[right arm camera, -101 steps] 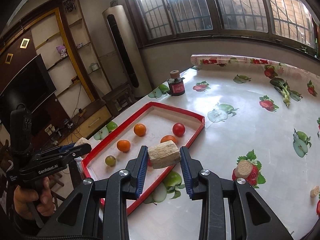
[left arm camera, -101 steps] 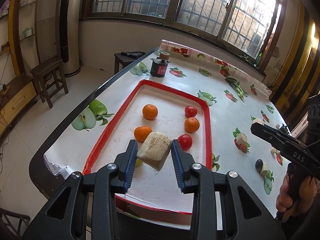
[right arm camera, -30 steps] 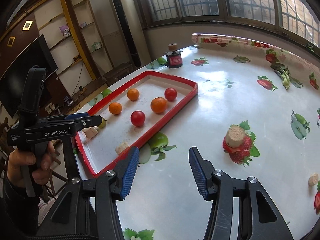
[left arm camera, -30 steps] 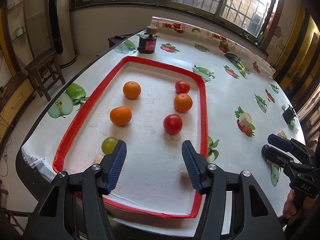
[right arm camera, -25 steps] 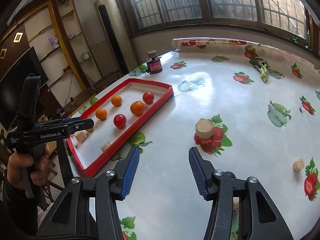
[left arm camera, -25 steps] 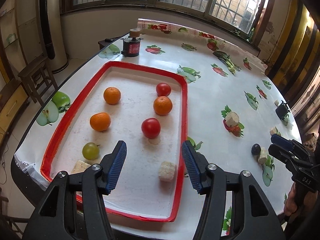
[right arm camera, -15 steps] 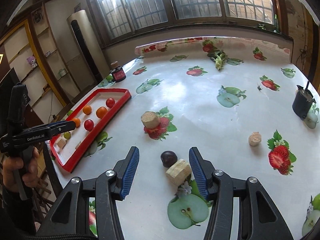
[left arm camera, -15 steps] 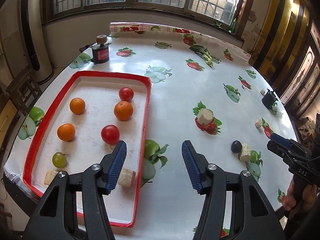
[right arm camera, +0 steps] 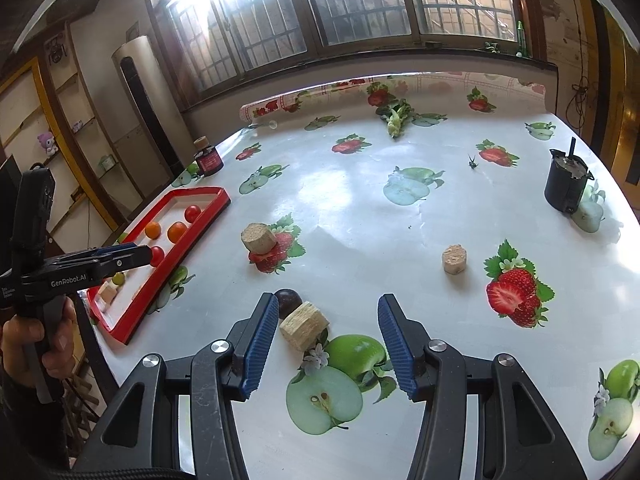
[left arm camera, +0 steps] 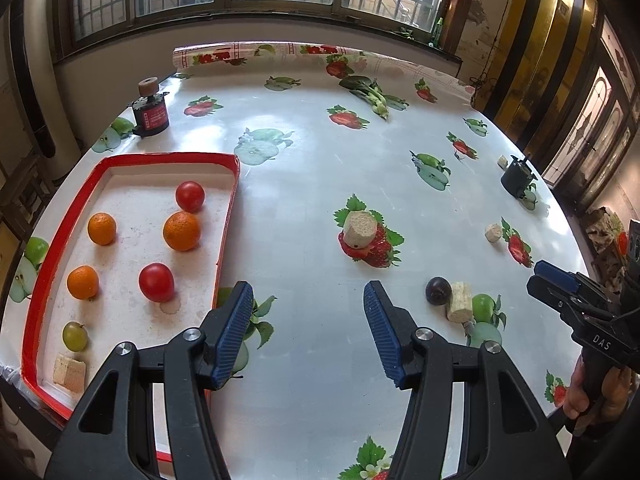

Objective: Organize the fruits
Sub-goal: 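Move both open grippers back toward the round beige discs, then grasp a round beige disc with the left gripper while the right gripper grasps another disc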

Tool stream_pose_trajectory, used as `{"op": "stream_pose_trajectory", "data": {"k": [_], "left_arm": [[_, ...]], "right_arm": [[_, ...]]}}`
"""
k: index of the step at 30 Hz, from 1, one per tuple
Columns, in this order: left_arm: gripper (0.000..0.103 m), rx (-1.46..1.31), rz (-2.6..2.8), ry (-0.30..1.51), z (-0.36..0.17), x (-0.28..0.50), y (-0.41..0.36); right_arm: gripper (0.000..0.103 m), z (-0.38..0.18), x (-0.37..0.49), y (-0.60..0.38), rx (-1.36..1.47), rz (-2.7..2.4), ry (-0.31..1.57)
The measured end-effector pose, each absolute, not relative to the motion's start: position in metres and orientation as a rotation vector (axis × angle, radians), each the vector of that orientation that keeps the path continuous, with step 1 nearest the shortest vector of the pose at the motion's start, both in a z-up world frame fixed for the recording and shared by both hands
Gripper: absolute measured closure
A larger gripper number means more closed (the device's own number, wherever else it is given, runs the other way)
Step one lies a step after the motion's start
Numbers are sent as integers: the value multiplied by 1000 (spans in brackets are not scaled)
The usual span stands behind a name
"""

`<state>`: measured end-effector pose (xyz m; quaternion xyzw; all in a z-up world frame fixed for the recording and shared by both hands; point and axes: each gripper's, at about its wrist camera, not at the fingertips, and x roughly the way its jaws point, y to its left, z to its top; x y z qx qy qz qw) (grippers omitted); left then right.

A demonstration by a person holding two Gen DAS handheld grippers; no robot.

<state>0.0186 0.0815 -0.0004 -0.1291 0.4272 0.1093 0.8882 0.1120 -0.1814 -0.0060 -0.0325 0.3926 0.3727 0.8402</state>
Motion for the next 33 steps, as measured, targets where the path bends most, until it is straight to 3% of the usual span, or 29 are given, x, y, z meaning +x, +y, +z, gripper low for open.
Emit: {"op": "stream_pose_trajectory", "data": {"k": [23,28,31,33], "left_arm": [[47,-267,127,979,-44,110,62],[47,-271,125,998,-56,126,63],[59,-265,109,1008,-63,131,60],[71,-264,97,1014,-68,134,59]], "right_arm": [[50,-42,192,-194,-76,584,882],[56,-50,212,-188,-86,575,899],[61,-58,221,-183,-116,556,917],[71,-65,225,-181,-127,553,939]]}}
